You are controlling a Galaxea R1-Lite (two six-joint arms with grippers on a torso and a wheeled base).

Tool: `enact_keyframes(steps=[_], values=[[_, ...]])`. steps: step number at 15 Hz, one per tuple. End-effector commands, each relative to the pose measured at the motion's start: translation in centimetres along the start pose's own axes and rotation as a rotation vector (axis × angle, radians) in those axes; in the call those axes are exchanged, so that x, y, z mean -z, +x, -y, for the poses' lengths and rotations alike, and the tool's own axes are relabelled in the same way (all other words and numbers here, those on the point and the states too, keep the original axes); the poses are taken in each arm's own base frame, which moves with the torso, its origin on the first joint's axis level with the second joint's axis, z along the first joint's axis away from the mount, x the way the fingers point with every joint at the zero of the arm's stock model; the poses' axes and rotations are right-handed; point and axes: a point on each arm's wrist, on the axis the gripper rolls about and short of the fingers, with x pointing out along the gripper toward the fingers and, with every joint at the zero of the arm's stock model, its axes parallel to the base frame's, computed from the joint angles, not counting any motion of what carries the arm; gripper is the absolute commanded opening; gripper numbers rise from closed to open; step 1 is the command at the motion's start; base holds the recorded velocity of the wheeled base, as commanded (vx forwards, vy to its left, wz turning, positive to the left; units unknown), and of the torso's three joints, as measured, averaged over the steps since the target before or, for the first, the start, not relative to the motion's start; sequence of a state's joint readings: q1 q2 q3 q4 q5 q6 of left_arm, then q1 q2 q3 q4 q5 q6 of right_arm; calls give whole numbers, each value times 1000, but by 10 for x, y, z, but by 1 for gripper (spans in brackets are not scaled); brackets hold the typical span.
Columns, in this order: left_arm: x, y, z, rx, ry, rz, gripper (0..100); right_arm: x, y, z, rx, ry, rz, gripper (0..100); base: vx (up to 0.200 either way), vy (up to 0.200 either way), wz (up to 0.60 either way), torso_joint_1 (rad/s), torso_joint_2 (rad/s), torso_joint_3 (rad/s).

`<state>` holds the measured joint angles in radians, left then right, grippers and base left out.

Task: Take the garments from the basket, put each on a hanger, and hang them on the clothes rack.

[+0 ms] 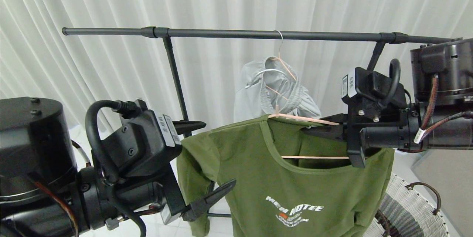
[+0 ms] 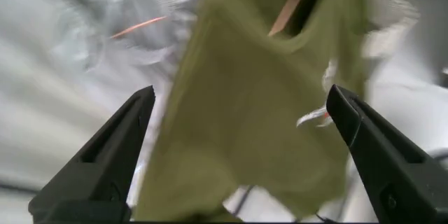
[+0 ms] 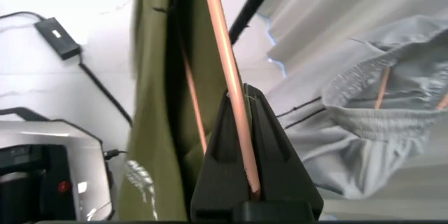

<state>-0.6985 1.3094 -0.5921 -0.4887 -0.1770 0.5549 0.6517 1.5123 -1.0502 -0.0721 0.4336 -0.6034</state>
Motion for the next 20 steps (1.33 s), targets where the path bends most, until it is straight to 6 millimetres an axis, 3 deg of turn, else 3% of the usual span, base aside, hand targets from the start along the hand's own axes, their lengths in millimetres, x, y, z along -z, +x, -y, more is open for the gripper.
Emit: enact_keyframes(steps=[1,7,13,14,17,20], values=[[11,-8,-13,-81,-19,-36,100,-5,-10,4,31,-9,19,0,0,0,0,0,0,0],[69,-23,-38,-248,-122,-277,100,-18,-34,-1,58,-38,77,0,0,0,0,0,0,0],[84,3,-49,-261,-131,-266,100,-23,-41,-3,58,-50,103,0,0,0,0,0,0,0],[85,7,-51,-272,-123,-253,0,-24,-41,-3,59,-51,104,0,0,0,0,0,0,0],[88,7,-51,-279,-123,-254,0,-24,-43,-3,63,-52,106,0,0,0,0,0,0,0],[99,-6,-59,-345,-146,-295,0,-24,-47,-4,72,-51,108,0,0,0,0,0,0,0]])
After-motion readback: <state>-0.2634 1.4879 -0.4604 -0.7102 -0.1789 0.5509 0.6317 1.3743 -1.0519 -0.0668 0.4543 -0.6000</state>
